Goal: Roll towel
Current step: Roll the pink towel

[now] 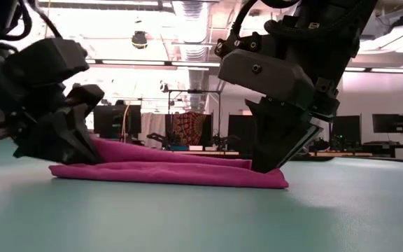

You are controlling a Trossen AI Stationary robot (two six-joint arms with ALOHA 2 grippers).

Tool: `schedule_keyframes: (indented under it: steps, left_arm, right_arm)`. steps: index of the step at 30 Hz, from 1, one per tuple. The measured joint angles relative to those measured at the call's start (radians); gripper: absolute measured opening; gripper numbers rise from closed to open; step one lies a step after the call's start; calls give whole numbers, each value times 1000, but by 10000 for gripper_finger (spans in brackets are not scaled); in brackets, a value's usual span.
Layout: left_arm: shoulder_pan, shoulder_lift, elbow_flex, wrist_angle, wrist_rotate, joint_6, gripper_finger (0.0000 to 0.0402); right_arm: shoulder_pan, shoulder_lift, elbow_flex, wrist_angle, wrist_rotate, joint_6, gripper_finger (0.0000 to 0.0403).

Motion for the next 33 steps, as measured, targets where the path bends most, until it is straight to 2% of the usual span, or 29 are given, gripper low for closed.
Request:
schedule_keyframes:
  steps: [4,10,15,23,27,33]
  left_arm:
    - [5,22,1,-11,21,-63,1]
    - [9,21,1,-37,51,-91,0]
    - [11,21,1,-39,69,-100,0]
    - [12,21,1,-39,124,-119,0]
    - [12,21,0,-37,131,-130,0]
    - [12,22,0,-37,133,-132,0]
  right_arm:
    - [4,0,0,6,5,-64,39]
    - [44,5,43,-31,114,-241,60]
    - [74,4,114,-92,187,-371,105]
    - [143,2,157,-132,374,-556,192]
    - [195,2,150,-55,435,-734,206]
    - [209,3,70,136,437,-820,196]
